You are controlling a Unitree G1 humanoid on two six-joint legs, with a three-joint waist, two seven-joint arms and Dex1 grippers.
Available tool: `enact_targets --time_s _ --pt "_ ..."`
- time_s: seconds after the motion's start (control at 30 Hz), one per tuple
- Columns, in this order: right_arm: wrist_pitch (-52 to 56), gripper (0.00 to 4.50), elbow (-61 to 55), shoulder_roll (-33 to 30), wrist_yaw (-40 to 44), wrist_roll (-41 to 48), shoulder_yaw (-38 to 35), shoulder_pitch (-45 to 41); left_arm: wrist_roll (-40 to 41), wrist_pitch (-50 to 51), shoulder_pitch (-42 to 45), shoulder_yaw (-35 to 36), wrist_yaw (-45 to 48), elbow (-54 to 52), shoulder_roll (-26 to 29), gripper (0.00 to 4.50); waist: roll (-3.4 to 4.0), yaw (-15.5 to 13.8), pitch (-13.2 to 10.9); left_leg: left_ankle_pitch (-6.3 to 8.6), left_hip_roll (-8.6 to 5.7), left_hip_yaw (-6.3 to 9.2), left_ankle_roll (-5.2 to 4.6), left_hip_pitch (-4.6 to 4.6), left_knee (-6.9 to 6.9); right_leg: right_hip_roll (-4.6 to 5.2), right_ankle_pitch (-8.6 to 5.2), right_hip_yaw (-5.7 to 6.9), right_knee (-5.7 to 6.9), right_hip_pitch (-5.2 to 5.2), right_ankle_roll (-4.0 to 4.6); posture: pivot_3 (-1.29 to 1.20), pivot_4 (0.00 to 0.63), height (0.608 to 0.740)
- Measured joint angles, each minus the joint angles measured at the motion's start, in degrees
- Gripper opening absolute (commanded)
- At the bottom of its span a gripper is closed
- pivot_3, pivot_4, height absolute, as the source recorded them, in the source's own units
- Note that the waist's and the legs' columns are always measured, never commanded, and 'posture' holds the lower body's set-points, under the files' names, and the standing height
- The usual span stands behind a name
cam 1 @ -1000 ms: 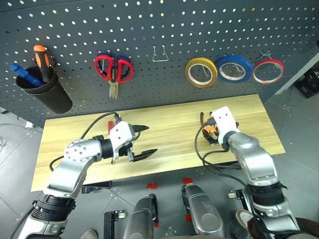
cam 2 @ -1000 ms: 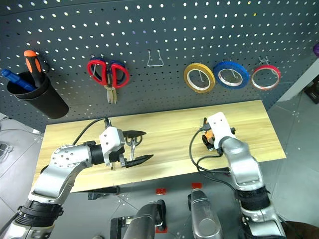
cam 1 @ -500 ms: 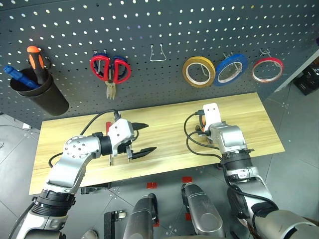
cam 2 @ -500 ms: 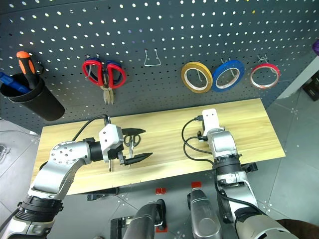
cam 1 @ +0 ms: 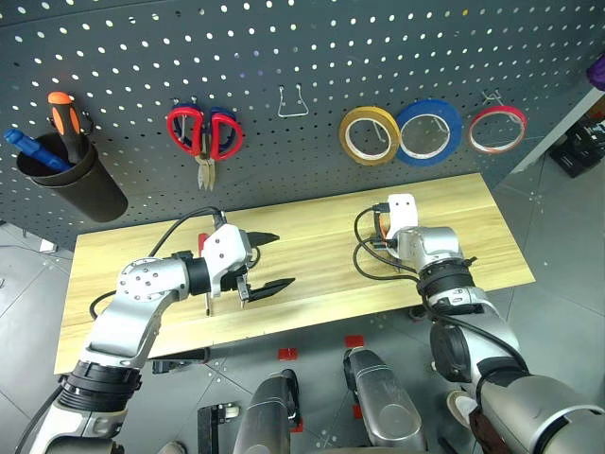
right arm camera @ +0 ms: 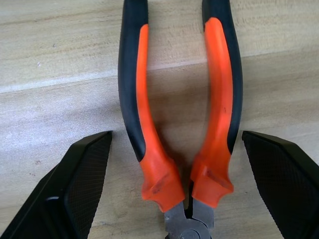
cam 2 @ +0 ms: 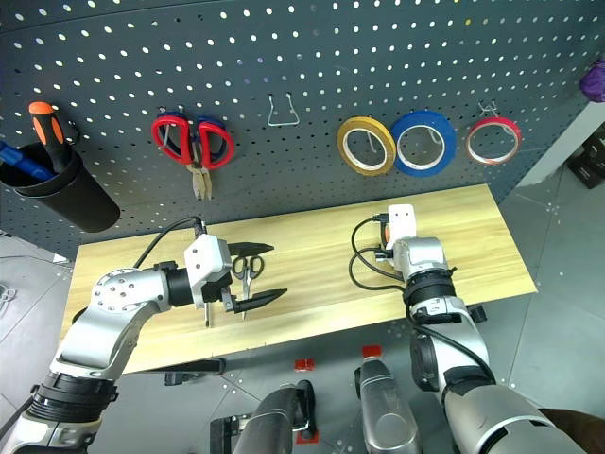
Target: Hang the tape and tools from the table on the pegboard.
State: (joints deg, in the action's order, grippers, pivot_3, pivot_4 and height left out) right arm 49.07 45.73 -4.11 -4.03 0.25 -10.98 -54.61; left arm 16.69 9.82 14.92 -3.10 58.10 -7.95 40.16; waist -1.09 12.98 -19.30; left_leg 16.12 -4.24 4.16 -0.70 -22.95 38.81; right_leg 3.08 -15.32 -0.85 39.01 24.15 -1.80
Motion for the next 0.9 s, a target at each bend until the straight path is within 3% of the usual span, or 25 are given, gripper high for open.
enact_targets --time_s 0.2,0.23,0.43,0.57,0.7,0.77,0.9 --pt "-1.9 2.65 2.4 -0.3 0.4 1.1 0.0 -0.5 0.3 0.9 -0.9 0.6 -1.1 -0.5 -0.2 4.5 -0.26 0.0 0.2 0.0 0.0 -0.02 -0.01 0.03 0.01 0.0 0.02 -0.03 0.0 -0.01 -0.01 -0.34 0.31 0.74" --pt "-2.4 2.52 2.5 -0.4 0.8 1.1 0.3 -0.4 0.4 0.9 -1.2 1.0 -1.4 -0.6 -0.4 4.5 -0.28 0.0 0.2 0.0 0.01 -0.03 -0.01 0.03 0.01 0.0 0.03 -0.04 -0.01 -0.02 -0.02 -0.34 0.31 0.74" --pt "-7.1 2.52 -3.9 -0.3 5.8 0.8 5.1 5.6 2.9 3.0 -5.2 4.2 -3.2 -2.9 -0.9 4.5 -0.39 0.1 0.3 0.0 0.06 -0.04 -0.01 0.03 0.0 -0.04 0.04 -0.05 -0.01 0.02 -0.03 -0.34 0.314 0.74" --pt "-4.0 2.52 -20.4 -1.2 11.4 0.5 12.2 15.6 6.7 7.2 -9.0 9.7 -6.9 -7.4 -1.2 4.5 -0.36 0.0 0.2 0.0 0.12 -0.05 0.0 -0.06 -0.06 -0.07 0.04 -0.07 -0.02 0.17 -0.03 -0.32 0.32 0.74" --pt "0.2 2.52 -45.3 -2.4 15.0 0.9 19.6 26.0 10.4 11.0 -13.9 15.7 -11.7 -13.7 -2.1 4.5 -0.3 -0.3 0.2 0.01 0.14 -0.08 0.01 -0.36 -0.06 -0.08 0.03 -0.12 -0.03 0.52 -0.04 -0.3 0.317 0.74" --pt "1.9 2.52 -57.4 -1.5 15.2 1.3 21.6 27.7 12.3 12.9 -15.4 18.2 -14.6 -16.5 -3.1 4.5 -0.3 -0.6 0.2 0.0 0.14 -0.08 0.02 -0.39 -0.02 -0.08 0.04 -0.11 -0.01 0.55 -0.04 -0.29 0.317 0.74" --pt "-2.9 2.52 -65.7 3.6 13.6 1.9 23.6 27.0 13.5 14.8 -17.1 20.5 -18.8 -20.2 -4.3 4.5 -0.31 -1.8 0.2 -0.02 0.14 -0.08 0.06 -0.35 -0.03 -0.08 0.17 -0.11 0.0 0.57 0.0 -0.28 0.317 0.74"
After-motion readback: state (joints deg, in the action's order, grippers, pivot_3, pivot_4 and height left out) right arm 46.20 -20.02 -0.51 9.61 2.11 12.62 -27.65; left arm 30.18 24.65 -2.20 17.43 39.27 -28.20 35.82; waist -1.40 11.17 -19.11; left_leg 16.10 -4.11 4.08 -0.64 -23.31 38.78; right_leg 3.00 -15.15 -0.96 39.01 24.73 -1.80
